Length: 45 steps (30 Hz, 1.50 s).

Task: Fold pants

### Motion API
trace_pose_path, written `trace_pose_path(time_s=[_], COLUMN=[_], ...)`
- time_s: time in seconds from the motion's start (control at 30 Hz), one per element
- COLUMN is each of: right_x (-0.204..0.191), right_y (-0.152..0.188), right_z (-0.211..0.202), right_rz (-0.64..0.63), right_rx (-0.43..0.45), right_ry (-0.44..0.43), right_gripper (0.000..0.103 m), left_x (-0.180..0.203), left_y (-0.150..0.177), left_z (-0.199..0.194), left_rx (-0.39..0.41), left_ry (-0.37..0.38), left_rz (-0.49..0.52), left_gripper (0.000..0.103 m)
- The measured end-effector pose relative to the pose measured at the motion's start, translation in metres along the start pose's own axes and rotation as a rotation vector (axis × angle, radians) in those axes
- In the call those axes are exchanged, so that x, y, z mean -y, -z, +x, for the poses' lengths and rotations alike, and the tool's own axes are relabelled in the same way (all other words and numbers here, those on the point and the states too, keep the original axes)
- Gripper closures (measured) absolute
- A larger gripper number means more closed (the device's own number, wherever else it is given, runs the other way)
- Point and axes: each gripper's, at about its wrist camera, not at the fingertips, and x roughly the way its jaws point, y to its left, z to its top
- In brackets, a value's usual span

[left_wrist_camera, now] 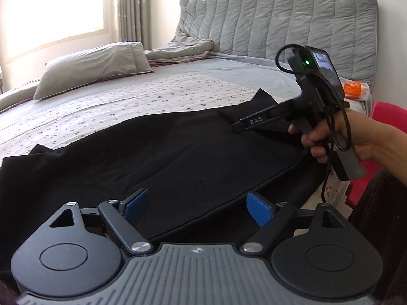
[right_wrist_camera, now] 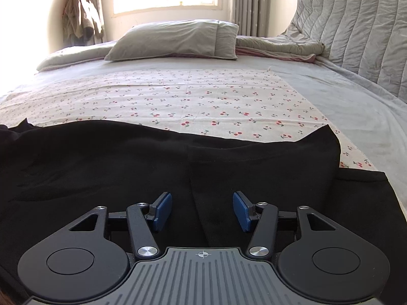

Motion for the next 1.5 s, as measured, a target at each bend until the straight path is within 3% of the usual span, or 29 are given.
trace_pose_path(time_s=[0.07, 0.13, 0.2, 0.27, 0.37, 0.57, 0.7, 0.83, 1.2, 1.37, 1.5], right_x=[0.003, 0.008, 0.018, 0.033, 0.065, 0.145, 0.177, 0.186, 0.181, 0.184, 0.194], right_y=[0.0, -0.002, -0.003, -0.001, 0.003, 0.037, 0.068, 0.083, 0.082, 0.083, 0.085], right_z=[0.003, 0.003, -0.005, -0.016, -0.039, -0.08, -0.091, -0.104, -0.132, -0.146, -0.152], right_rz=[0.002, 0.007, 0.044, 0.095, 0.201, 0.474, 0.623, 0.697, 0.667, 0.641, 0.643], right_rx=[0.011, 0.015, 0.031, 0.049, 0.081, 0.08, 0.026, 0.042, 0.101, 0.112, 0.089], right_ry=[0.01, 0.002, 0.014, 0.029, 0.093, 0.148, 0.089, 0.059, 0.166, 0.268, 0.229], right_gripper=[0.07, 0.098, 0.1, 0.1, 0.1, 0.1, 0.1, 0.1, 0.1, 0.103, 0.103], left_x=[0.006, 0.011, 0.017, 0.024, 0.028, 0.032, 0.037, 0.04, 0.054, 0.05, 0.046], left_y=[-0.001, 0.0, 0.004, 0.006, 0.005, 0.008, 0.012, 0.014, 0.015, 0.016, 0.016], left_z=[0.015, 0.026, 0.035, 0.04, 0.035, 0.026, 0.026, 0.025, 0.023, 0.021, 0.022], left_rx=[-0.018, -0.018, -0.008, -0.004, 0.007, 0.024, 0.033, 0.039, 0.061, 0.057, 0.047], left_ry=[0.022, 0.033, 0.043, 0.048, 0.051, 0.06, 0.076, 0.079, 0.101, 0.118, 0.133], left_rz=[0.019, 0.045, 0.084, 0.11, 0.144, 0.184, 0.204, 0.215, 0.254, 0.24, 0.209], left_gripper=[0.023, 0.03, 0.044, 0.072, 0.096, 0.099, 0.1, 0.1, 0.1, 0.1, 0.1])
